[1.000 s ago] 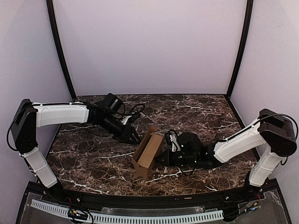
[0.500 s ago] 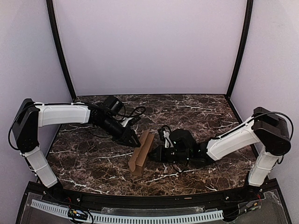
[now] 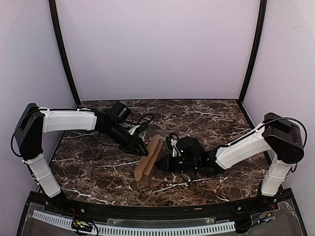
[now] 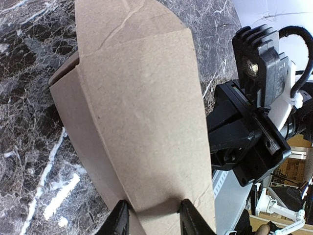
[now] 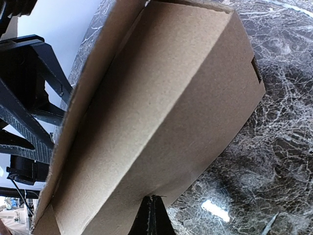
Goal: Fold the paper box
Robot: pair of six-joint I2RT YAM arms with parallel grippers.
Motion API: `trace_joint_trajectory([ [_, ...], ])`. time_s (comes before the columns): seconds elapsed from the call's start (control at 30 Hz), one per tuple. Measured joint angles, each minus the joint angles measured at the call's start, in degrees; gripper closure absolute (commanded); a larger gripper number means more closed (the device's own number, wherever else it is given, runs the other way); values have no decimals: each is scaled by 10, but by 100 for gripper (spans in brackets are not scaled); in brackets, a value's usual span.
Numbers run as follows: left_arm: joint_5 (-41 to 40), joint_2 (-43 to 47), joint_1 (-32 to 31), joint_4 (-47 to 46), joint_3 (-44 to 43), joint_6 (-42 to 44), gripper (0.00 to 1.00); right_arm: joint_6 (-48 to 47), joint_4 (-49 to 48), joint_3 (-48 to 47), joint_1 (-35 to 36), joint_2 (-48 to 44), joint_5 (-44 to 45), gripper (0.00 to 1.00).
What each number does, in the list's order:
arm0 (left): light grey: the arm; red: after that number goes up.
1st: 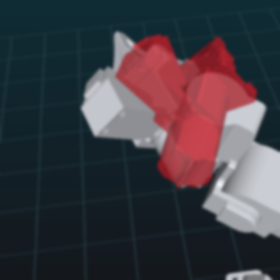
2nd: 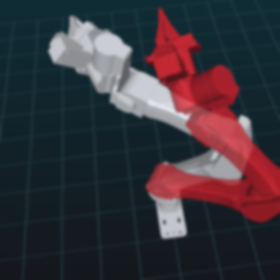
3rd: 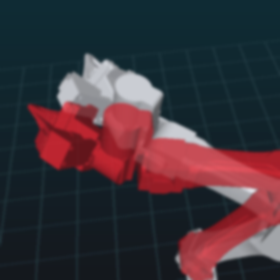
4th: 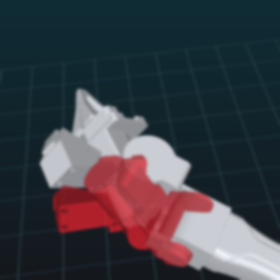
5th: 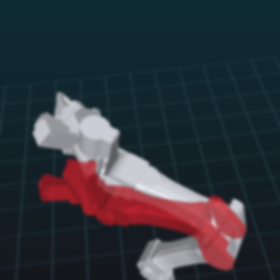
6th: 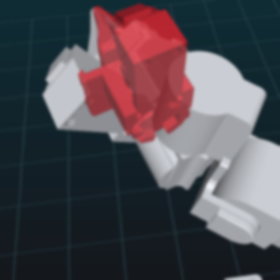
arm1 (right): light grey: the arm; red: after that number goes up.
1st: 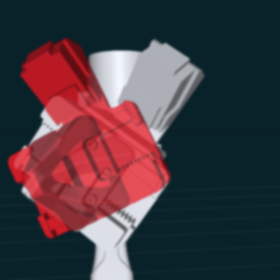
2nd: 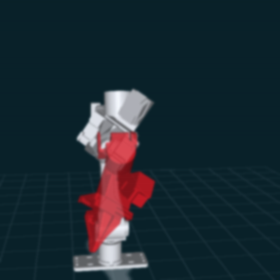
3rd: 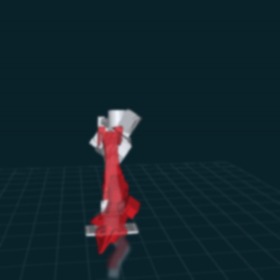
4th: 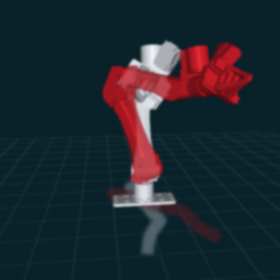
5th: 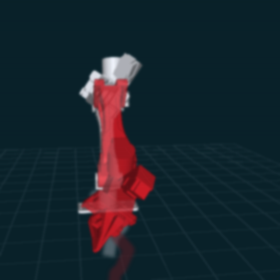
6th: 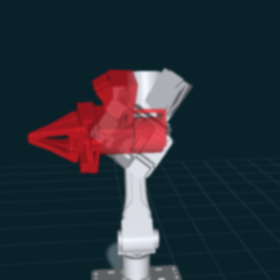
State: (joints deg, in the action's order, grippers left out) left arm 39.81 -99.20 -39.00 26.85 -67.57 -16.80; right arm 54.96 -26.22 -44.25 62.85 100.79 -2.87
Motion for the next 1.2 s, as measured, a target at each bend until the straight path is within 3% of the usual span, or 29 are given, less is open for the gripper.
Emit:
trace_joint_trajectory([
  [0.37,-10,-14,-1,-3,3,6,68,-14,8,-2,3,0,12,100],
  [0.6,-14,-24,-12,-10,0,21,71,-96,92,-2,4,-56,78,98],
  [0.9,-37,-32,-21,26,-28,45,72,-351,124,66,-13,-259,110,82],
  [1.03,-50,-44,-28,51,-55,68,73,-502,118,116,-25,-326,71,76],
  [1.2,-68,-75,-42,92,-109,112,75,-675,119,152,-33,-365,-3,60],
])
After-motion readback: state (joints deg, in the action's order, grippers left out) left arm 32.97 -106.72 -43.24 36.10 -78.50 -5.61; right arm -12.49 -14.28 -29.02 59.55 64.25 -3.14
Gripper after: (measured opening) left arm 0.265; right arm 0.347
